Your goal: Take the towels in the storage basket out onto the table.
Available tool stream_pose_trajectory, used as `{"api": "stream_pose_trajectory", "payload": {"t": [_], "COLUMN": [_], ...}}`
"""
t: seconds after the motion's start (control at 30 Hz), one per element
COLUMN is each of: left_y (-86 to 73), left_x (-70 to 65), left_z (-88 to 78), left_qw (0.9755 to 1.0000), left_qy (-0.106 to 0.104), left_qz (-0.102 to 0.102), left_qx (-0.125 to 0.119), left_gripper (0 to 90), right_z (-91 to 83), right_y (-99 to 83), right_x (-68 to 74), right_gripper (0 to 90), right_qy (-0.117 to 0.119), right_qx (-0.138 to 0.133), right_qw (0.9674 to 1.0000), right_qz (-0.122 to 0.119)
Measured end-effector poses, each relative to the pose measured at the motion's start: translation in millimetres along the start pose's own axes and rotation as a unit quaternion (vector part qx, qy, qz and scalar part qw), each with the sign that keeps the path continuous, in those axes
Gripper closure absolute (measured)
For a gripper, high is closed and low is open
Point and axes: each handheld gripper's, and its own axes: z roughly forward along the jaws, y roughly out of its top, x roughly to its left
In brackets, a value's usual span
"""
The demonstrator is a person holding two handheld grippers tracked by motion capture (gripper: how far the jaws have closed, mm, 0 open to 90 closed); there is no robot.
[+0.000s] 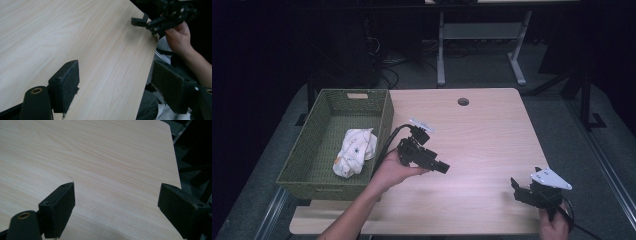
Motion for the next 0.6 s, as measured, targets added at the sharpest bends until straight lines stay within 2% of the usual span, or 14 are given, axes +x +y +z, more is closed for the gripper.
{"api": "stream_pose_trajectory", "payload": {"t": [0.07, 0.1, 0.2, 0.3, 0.4, 0.6], "left_y": [4.8, 4.8, 8.2, 9.0, 10.6, 13.0], "left_x": [3.3, 3.3, 11.7, 17.1, 23.6, 29.6], "left_z": [-12.7, -12.7, -28.1, -35.6, -47.3, -65.2], "left_qw": [0.9999, 0.9999, 0.9998, 0.9997, 0.9993, 0.9989], "left_qy": [0.006, 0.006, 0.007, 0.006, 0.015, 0.024], "left_qz": [-0.006, -0.006, -0.016, -0.020, -0.030, -0.035], "left_qx": [-0.006, -0.006, -0.010, -0.010, -0.013, -0.020], "left_gripper": [22.3, 22.3, 22.5, 23.1, 23.3, 23.2], "right_z": [0.2, 0.2, -0.3, -0.3, -0.4, -0.4], "right_y": [0.1, 0.1, 0.2, 0.1, 0.0, 0.3], "right_x": [-0.4, -0.4, -1.0, -0.8, -0.3, -0.5], "right_gripper": [13.9, 13.9, 13.9, 13.9, 13.9, 13.9], "right_qy": [0.001, 0.001, 0.001, 0.001, 0.002, 0.001], "right_qx": [0.001, 0.001, -0.001, 0.001, 0.001, 0.001], "right_qw": [1.0000, 1.0000, 1.0000, 1.0000, 1.0000, 1.0000], "right_qz": [-0.001, -0.001, -0.001, -0.002, -0.003, -0.003]}}
